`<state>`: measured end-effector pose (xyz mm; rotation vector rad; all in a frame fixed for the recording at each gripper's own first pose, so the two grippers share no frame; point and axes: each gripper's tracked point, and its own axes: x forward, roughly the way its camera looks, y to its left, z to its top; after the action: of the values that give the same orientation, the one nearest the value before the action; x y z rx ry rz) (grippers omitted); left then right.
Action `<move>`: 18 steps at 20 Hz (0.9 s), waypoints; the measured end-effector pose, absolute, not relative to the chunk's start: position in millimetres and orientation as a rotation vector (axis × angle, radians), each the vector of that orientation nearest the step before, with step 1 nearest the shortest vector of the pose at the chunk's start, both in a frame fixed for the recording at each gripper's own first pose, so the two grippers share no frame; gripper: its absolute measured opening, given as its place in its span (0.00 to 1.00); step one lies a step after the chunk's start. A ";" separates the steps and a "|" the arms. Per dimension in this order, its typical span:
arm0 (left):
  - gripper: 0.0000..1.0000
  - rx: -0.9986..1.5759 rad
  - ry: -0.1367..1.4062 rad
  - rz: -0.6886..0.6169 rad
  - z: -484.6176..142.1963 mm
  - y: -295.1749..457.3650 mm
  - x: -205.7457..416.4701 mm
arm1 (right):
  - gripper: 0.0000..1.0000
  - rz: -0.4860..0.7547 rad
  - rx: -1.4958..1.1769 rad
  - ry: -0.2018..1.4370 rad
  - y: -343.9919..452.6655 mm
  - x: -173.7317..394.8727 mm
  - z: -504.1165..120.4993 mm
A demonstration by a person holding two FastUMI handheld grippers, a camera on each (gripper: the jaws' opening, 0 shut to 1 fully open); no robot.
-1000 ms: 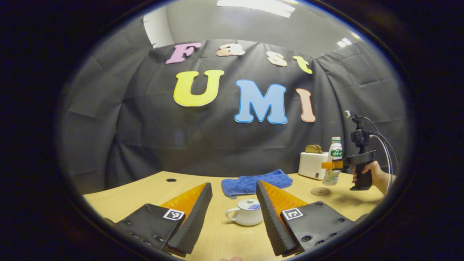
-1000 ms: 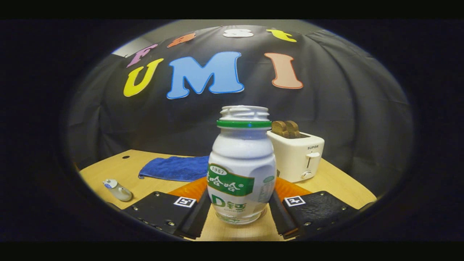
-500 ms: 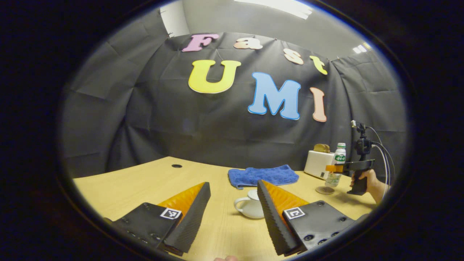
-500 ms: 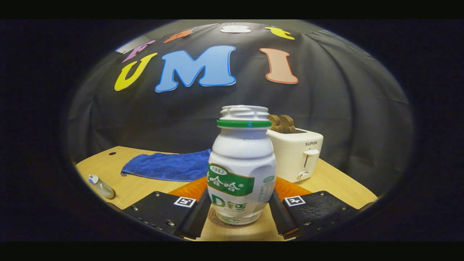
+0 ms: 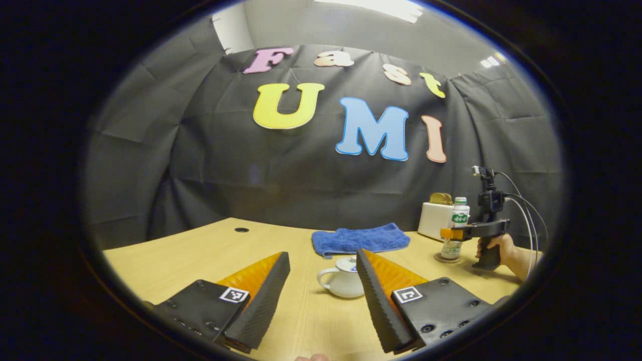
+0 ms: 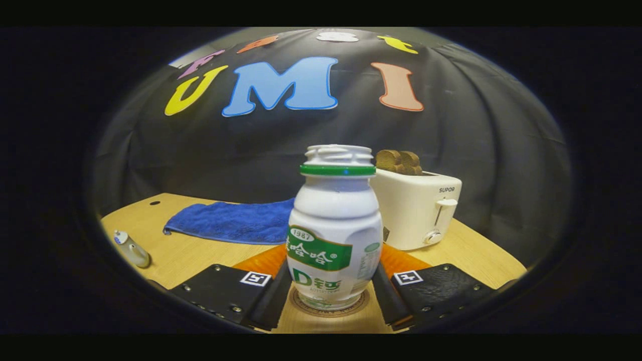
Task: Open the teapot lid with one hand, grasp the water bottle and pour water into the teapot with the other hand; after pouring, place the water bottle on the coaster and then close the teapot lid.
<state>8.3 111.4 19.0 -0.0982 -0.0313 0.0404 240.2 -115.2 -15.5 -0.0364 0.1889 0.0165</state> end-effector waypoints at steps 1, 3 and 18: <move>0.89 -0.089 -0.031 0.039 19.9 109.4 8.6 | 0.74 0.020 -0.031 0.193 -114.3 240.4 -16.8; 0.89 -0.077 -0.037 0.033 22.0 105.4 8.7 | 0.74 0.022 -0.033 0.183 -114.9 238.4 -15.6; 0.91 -0.046 -0.058 0.004 33.3 84.1 -2.1 | 0.96 0.004 -0.144 0.079 -110.2 162.2 11.5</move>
<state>-2.1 84.1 33.3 -0.0463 -0.0577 0.0041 162.2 -110.2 11.5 -0.1435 0.0793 0.0042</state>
